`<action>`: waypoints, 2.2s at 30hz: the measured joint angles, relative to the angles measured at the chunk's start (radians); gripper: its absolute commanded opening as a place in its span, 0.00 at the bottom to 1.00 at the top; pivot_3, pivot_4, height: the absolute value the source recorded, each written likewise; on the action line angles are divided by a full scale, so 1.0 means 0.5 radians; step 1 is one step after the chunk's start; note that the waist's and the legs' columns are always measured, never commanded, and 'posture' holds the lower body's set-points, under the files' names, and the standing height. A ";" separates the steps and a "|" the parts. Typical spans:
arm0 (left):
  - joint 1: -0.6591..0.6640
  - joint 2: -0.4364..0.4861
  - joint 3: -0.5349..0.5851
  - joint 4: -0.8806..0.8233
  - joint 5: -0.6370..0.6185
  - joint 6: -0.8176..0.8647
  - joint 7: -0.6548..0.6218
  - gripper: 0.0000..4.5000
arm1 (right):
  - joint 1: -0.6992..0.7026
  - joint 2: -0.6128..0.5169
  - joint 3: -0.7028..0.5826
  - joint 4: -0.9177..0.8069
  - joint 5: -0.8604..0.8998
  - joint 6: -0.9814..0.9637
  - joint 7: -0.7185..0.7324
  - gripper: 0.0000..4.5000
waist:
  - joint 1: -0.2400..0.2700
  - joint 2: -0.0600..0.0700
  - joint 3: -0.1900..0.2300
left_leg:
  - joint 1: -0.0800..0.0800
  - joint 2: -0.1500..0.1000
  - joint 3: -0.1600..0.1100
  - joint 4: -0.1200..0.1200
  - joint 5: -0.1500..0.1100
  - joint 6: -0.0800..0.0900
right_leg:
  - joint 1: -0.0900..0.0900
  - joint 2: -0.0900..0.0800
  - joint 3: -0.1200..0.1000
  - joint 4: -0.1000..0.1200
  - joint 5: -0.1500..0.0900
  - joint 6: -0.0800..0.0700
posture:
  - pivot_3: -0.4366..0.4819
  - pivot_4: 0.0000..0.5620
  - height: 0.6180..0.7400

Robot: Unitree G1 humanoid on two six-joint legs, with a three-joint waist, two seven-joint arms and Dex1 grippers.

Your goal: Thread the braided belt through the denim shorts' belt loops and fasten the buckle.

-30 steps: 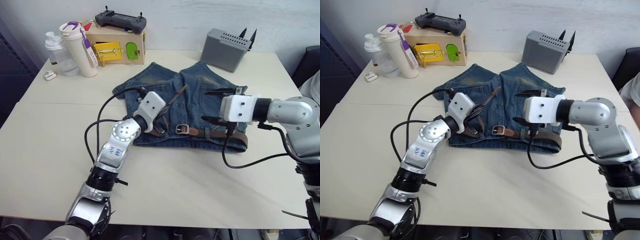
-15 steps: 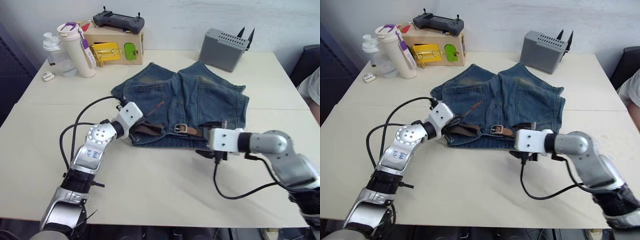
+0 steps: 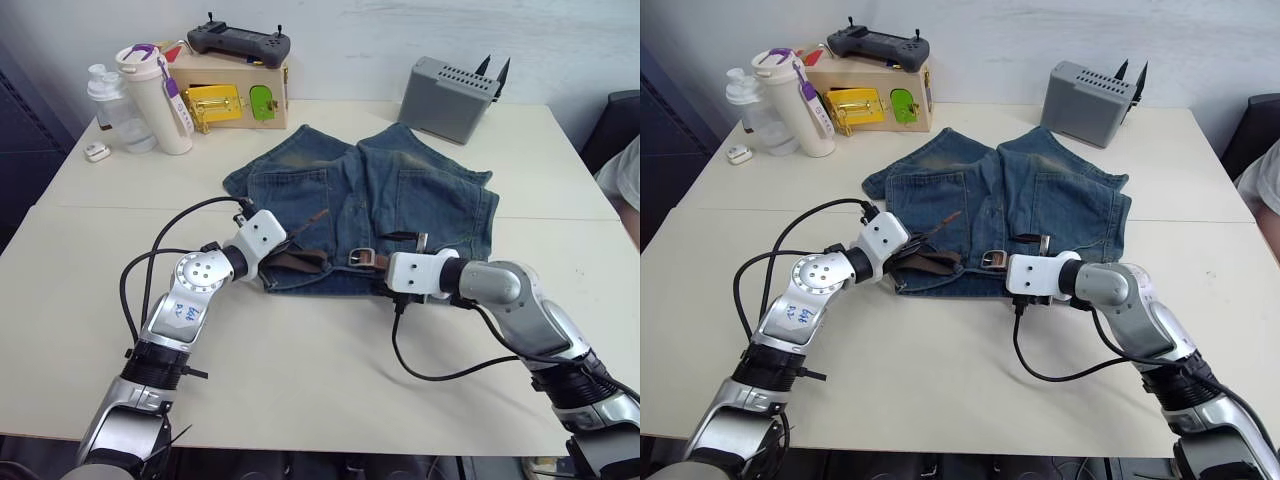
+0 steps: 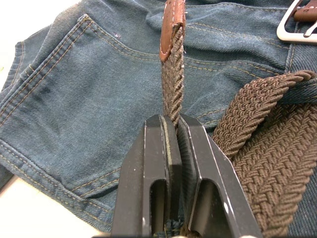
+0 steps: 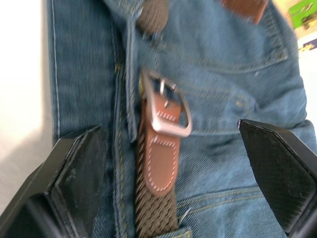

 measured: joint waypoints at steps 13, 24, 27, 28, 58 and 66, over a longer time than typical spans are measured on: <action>-0.001 0.010 0.003 0.000 -0.002 -0.017 -0.013 0.00 | 0.050 0.177 -0.106 0.016 -0.057 0.291 -0.177 0.07 | 0.002 0.000 0.000 | 0.000 0.000 0.001 0.000 0.000 0.000 | 0.000 0.000 0.000 0.002 0.000 0.000 | 0.48 0.27 0.97; -0.001 -0.011 -0.012 -0.035 -0.020 -0.028 -0.109 0.00 | 0.112 0.466 -0.324 -0.185 0.183 0.842 -0.271 0.00 | 0.001 0.000 0.000 | 0.000 0.000 0.000 0.000 0.000 0.001 | 0.000 0.000 0.000 0.002 0.000 0.000 | 0.48 0.27 0.97; -0.001 -0.018 -0.031 -0.048 -0.018 -0.034 -0.148 0.00 | 0.126 0.579 -0.430 -0.245 0.304 1.024 -0.326 0.00 | 0.002 0.000 0.000 | 0.000 0.000 0.000 -0.001 0.000 0.001 | 0.000 0.000 0.000 0.002 0.000 0.000 | 0.48 0.27 0.97; -0.002 -0.020 -0.034 -0.048 -0.017 -0.041 -0.164 0.00 | 0.136 0.626 -0.472 -0.260 0.351 1.096 -0.348 0.00 | 0.002 0.000 0.000 | 0.000 0.000 0.000 -0.001 0.000 0.001 | 0.000 0.000 0.000 0.002 0.000 0.000 | 0.48 0.27 0.97; -0.047 -0.125 0.015 -0.001 0.026 -0.062 -0.085 0.00 | 0.010 0.992 -0.763 -0.363 0.842 1.661 -0.651 0.00 | -0.003 0.000 0.000 | -0.002 0.000 0.002 -0.003 -0.001 0.002 | -0.005 0.000 0.002 0.011 0.000 0.000 | 0.48 0.27 0.97; -0.093 -0.158 0.080 0.009 0.012 0.020 -0.018 0.00 | -0.163 1.564 -1.400 -0.551 1.278 2.756 -0.997 0.00 | -0.004 0.002 -0.002 | -0.033 0.000 0.003 0.001 0.003 -0.001 | -0.039 -0.001 0.003 0.022 0.000 0.000 | 0.48 0.27 0.97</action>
